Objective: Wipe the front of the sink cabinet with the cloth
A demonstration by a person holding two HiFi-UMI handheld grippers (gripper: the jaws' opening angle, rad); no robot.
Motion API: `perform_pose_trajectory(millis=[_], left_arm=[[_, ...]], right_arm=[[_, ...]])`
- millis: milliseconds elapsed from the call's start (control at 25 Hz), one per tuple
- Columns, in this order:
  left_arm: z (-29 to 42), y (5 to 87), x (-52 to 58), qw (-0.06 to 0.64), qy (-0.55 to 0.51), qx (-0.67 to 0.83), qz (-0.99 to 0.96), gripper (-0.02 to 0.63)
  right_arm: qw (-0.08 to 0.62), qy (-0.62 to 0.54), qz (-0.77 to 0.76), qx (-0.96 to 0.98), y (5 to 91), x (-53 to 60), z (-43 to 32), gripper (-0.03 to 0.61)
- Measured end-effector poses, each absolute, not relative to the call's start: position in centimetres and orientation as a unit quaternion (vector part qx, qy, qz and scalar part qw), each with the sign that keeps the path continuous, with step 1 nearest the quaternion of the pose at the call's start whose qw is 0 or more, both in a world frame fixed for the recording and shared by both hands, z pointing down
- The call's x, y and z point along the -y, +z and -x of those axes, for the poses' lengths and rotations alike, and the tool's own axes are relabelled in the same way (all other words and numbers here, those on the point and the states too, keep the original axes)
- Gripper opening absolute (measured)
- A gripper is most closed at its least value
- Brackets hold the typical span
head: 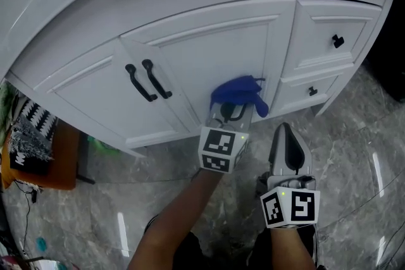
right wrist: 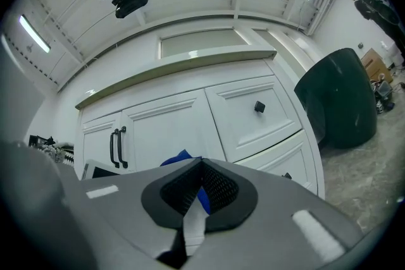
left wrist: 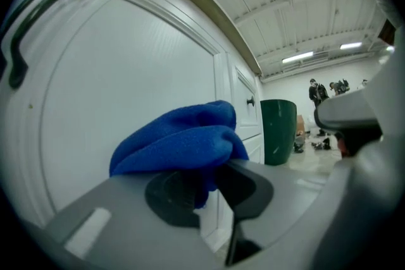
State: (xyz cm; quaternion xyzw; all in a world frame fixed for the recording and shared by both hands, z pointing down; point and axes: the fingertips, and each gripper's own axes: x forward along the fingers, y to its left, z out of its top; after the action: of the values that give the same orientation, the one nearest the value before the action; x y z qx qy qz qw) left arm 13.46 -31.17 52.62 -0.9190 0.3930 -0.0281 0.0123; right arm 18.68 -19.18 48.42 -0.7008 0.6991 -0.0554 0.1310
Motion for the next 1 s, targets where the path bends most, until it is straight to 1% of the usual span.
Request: perform_pose_trajectory(millis=[160,480,680,1000], left_arm=[[-10.9,52.8,31.2,0.016,-0.033,-0.402,0.915,0.067],[-4.5,52.6,31.0,-0.007,-0.028,-0.442,0.897,0.067],[-2.2,52.4,30.4,0.008,-0.049,-0.445,0.894,0.064],[2.6,52.2,30.0,-0.01,-0.035,-0.47,0.882,0.06]], right_arm=[[0.127,-0.056,0.694,-0.706,48.7,19.6,-17.8,0.0],[0.112,-0.048,0.675,-0.727,49.1,20.3,-15.0,0.0],[0.084,-0.032,0.66,-0.746,49.6,20.8,-12.7,0.0],[0.083,-0.035,0.653,-0.752,50.1,21.4,-10.6,0.0]])
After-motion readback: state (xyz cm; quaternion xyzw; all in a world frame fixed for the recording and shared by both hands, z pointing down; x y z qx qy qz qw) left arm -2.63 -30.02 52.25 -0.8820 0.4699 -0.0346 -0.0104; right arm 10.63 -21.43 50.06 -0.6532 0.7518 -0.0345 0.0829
